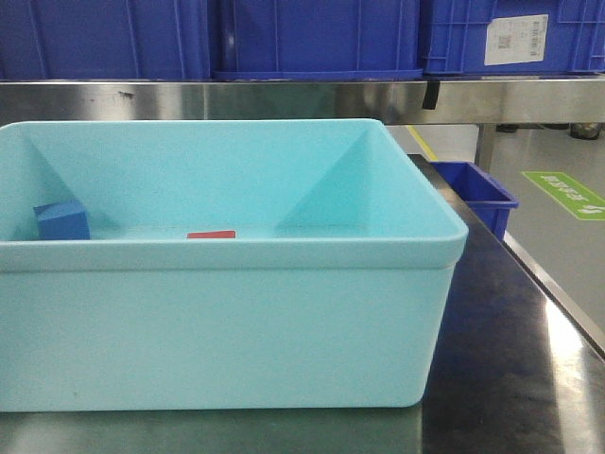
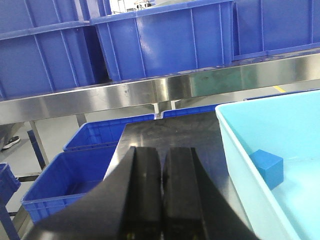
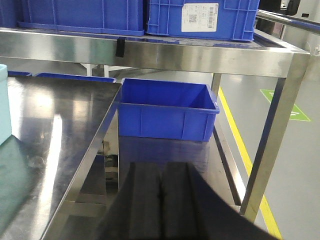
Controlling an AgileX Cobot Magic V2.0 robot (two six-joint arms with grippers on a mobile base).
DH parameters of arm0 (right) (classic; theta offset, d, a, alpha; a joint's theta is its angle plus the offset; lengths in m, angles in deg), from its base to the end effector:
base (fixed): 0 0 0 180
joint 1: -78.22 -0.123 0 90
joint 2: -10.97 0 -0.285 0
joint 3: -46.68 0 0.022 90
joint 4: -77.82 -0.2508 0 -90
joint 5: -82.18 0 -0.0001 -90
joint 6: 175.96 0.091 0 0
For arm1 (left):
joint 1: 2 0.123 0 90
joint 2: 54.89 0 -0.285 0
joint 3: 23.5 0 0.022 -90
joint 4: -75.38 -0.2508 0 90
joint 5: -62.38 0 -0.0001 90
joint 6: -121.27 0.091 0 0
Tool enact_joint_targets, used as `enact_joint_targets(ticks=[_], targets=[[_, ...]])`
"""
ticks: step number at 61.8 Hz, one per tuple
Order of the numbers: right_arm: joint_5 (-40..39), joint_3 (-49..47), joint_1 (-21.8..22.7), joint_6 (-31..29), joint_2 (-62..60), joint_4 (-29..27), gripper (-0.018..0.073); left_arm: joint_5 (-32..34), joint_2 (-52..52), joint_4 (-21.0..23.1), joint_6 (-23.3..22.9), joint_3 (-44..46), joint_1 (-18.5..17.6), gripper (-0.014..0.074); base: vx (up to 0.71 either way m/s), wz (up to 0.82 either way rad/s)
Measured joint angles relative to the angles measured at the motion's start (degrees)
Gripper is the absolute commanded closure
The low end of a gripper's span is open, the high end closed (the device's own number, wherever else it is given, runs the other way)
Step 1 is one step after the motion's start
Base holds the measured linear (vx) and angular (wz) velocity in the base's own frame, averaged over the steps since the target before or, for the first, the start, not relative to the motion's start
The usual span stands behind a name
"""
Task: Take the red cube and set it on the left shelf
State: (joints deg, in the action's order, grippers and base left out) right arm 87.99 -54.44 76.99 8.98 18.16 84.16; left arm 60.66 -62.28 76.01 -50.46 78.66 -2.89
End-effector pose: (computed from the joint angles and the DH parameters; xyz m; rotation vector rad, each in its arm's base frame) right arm 0.0569 0.0002 0.1948 -0.0277 1.6028 -0.0108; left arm 0.0563 -0.0009 0.2072 0.1132 1.5141 0.0940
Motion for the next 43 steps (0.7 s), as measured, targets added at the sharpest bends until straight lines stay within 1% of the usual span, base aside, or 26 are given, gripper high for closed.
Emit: enact_joint_targets(ticks=[43], targets=[[0.0, 0.0, 0.0, 0.0, 0.0, 0.0, 0.0502, 0.0, 0.0, 0.0, 0.0, 0.0, 0.0, 0.0491, 0.0, 0.0]])
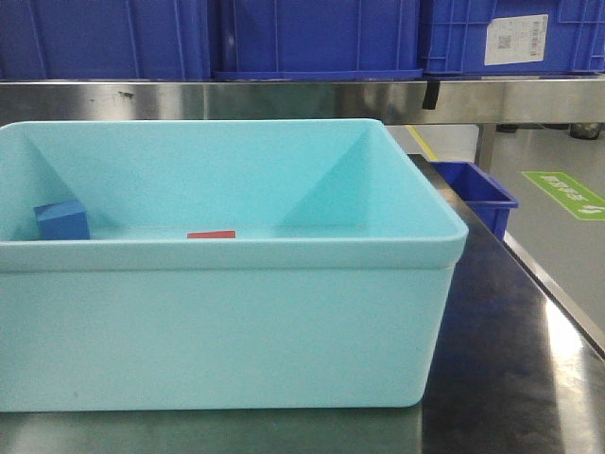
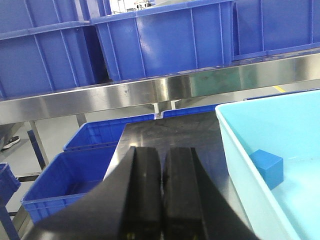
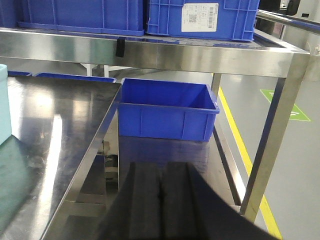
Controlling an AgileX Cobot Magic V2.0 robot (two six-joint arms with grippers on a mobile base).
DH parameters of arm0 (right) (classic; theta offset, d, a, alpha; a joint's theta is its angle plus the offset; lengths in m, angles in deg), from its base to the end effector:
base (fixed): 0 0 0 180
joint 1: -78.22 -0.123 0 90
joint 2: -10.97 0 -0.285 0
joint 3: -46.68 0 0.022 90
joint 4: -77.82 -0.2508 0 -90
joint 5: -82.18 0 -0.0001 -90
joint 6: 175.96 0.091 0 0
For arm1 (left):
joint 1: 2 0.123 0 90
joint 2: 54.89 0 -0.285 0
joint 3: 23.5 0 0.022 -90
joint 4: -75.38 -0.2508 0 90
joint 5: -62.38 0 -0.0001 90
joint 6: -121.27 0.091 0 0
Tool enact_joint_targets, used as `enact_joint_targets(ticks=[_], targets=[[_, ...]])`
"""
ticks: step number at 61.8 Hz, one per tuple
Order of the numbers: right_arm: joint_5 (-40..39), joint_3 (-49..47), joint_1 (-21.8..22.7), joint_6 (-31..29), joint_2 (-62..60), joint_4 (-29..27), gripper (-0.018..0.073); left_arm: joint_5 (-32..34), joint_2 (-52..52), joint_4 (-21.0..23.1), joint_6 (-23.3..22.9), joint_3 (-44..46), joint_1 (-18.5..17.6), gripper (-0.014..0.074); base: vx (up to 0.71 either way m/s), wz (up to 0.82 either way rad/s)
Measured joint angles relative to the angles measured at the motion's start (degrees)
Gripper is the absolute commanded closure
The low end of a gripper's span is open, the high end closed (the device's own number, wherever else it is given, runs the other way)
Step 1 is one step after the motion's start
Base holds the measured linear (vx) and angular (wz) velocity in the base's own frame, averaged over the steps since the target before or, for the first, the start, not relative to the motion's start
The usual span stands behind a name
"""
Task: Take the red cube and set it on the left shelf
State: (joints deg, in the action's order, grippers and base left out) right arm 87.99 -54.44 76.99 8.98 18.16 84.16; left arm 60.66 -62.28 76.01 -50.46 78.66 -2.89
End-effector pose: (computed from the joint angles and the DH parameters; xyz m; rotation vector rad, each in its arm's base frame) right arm 0.0569 0.0002 0.1948 -0.0277 1.6028 -0.0108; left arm 0.0563 -0.0009 0.2072 0.1132 1.5141 0.0940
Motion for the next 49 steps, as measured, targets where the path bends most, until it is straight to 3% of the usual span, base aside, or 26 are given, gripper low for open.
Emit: enact_joint_targets(ticks=[49], targets=[[-0.5, 0.0, 0.0, 0.0, 0.0, 0.0, 0.0502, 0.0, 0.0, 0.0, 0.0, 0.0, 0.0, 0.0491, 0.0, 0.0]])
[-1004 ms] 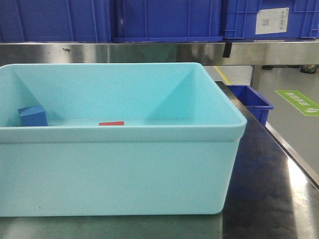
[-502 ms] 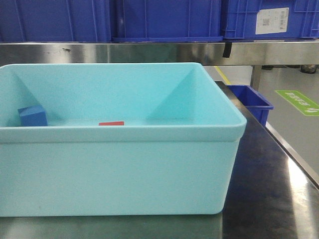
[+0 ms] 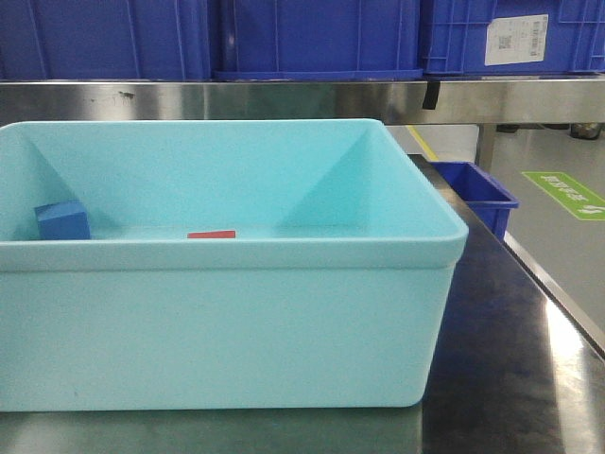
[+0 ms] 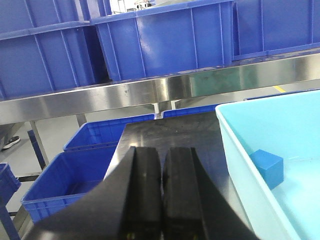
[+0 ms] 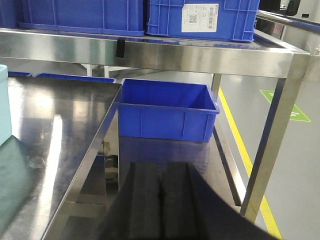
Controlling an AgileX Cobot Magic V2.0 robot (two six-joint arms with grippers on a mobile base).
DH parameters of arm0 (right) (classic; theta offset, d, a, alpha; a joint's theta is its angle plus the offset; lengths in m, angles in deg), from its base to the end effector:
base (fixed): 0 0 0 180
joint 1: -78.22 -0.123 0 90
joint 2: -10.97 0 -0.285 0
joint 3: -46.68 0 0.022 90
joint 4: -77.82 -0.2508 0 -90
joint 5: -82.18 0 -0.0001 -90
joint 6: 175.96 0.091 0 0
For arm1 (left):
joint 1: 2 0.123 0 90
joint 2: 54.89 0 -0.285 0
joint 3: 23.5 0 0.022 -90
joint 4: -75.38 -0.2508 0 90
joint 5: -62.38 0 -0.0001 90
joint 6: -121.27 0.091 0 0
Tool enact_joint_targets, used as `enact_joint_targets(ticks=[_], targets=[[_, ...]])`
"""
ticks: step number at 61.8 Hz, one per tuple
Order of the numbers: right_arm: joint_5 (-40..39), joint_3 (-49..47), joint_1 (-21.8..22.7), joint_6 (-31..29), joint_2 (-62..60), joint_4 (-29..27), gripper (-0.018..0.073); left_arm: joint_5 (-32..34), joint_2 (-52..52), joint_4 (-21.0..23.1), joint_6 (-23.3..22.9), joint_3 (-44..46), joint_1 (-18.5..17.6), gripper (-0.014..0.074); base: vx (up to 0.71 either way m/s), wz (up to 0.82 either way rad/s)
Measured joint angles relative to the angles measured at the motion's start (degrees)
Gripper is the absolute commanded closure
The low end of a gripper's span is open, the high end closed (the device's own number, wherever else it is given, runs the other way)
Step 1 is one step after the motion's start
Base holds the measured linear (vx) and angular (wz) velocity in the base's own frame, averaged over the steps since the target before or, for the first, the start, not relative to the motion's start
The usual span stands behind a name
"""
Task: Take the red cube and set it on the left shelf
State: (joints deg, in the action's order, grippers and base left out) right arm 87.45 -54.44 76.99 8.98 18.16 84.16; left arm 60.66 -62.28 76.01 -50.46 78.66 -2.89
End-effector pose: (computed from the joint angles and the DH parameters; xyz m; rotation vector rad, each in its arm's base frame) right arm 0.0569 0.0003 0.1956 -0.0283 1.5934 -0.0100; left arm 0.0563 -0.0009 0.2072 0.1132 1.5141 0.0940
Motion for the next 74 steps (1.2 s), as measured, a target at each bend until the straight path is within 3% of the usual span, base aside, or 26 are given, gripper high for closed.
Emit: enact_joint_targets(ticks=[15, 25, 33, 49, 62, 74], targets=[[-3.3, 0.0, -0.1, 0.1, 0.0, 0.0, 0.0502, 0.0, 0.0, 0.0, 0.0, 0.0, 0.0, 0.0491, 0.0, 0.0], [-4.8, -1.2, -1.6, 5.3, 1.1, -2.3, 0.0502, 0.0, 0.0, 0.0, 0.0, 0.0, 0.0, 0.0491, 0.0, 0.0], [-2.2, -6.5, -2.9, 6.8, 8.8, -2.7, 0.0502, 0.0, 0.0, 0.0, 0.0, 0.0, 0.0, 0.0491, 0.0, 0.0], [1.6, -24.7, -3.5, 7.2, 29.7, -2.9, 0.0502, 0.0, 0.0, 0.0, 0.0, 0.0, 0.0, 0.0491, 0.0, 0.0], [13.0, -42.7, -4.1, 7.2, 46.3, -6.3, 0.0502, 0.0, 0.0, 0.0, 0.0, 0.0, 0.0, 0.0491, 0.0, 0.0], [22.0, -55.0, -11.3, 7.2, 60.5, -7.0, 0.0502, 0.0, 0.0, 0.0, 0.0, 0.0, 0.0, 0.0491, 0.0, 0.0]])
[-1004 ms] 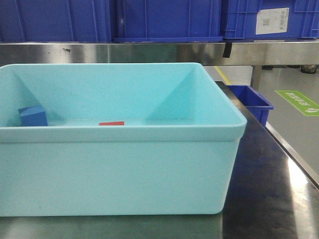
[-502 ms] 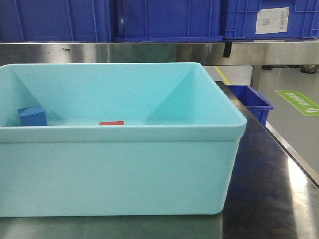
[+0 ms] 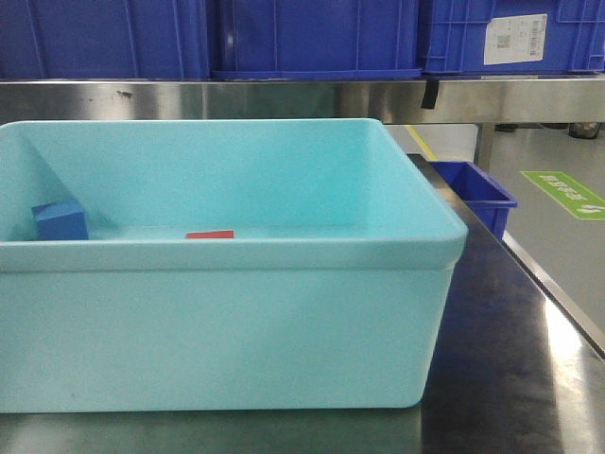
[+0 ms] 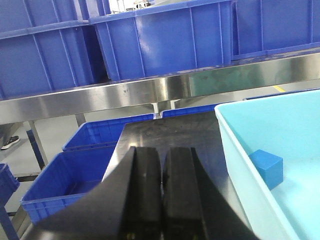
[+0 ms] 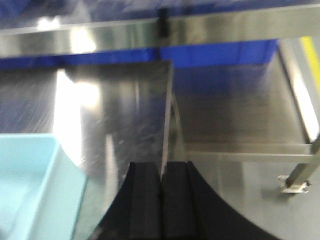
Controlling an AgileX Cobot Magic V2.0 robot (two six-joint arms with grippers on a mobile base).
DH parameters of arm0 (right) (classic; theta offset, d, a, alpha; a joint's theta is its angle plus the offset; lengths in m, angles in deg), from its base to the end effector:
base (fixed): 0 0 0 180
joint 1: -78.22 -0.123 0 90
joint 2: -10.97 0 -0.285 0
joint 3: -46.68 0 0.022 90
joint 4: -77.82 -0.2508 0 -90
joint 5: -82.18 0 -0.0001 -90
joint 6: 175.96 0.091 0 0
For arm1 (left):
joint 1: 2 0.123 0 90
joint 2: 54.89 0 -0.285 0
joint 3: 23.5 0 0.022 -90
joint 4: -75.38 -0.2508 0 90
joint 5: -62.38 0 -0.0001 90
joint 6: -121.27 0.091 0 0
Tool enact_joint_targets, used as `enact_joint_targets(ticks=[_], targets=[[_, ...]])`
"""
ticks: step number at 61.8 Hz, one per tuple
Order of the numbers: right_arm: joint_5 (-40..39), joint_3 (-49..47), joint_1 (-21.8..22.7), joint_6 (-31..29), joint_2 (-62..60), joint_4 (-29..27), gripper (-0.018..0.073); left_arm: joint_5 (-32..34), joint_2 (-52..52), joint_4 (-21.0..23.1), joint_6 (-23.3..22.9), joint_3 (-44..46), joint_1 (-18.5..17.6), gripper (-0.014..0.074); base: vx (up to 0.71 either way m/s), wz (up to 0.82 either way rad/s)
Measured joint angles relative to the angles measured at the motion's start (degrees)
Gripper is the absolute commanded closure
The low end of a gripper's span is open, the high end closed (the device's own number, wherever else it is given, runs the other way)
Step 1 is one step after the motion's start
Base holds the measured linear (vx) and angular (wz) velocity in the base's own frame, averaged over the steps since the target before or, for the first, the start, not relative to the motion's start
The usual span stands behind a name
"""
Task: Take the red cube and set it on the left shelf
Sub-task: 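Lower the open right gripper into the tub around the red cube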
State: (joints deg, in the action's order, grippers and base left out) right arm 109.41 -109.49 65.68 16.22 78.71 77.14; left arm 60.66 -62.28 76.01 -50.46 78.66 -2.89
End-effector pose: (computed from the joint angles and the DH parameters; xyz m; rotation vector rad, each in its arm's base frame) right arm 0.2176 0.0489 0.3580 0.0011 2.0851 0.2758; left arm 0.0563 -0.0009 0.2072 0.1132 1.5141 0.0940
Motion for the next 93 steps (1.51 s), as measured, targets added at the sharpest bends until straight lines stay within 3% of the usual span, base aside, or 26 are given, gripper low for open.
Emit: enact_joint_targets(ticks=[22, 50, 55, 69, 93], targets=[[-1.5, -6.9, -17.5, 0.0, 18.3, -0.2, 0.0502, 0.0, 0.0, 0.0, 0.0, 0.0, 0.0, 0.0491, 0.0, 0.0], [-6.2, -13.5, -30.3, 0.0, 30.5, -0.2, 0.0494, 0.0, 0.0, 0.0, 0.0, 0.0, 0.0, 0.0491, 0.0, 0.0], [-5.7, -15.0, -31.4, 0.0, 31.9, -0.2, 0.0434, 0.0, 0.0, 0.0, 0.0, 0.0, 0.0, 0.0491, 0.0, 0.0], [-4.3, -18.1, -33.3, 0.0, 34.8, 0.0, 0.0013, 0.0, 0.0, 0.0, 0.0, 0.0, 0.0, 0.0491, 0.0, 0.0], [3.2, -21.8, -35.0, 0.0, 38.9, 0.0, -0.0003, 0.0, 0.0, 0.0, 0.0, 0.0, 0.0, 0.0491, 0.0, 0.0]])
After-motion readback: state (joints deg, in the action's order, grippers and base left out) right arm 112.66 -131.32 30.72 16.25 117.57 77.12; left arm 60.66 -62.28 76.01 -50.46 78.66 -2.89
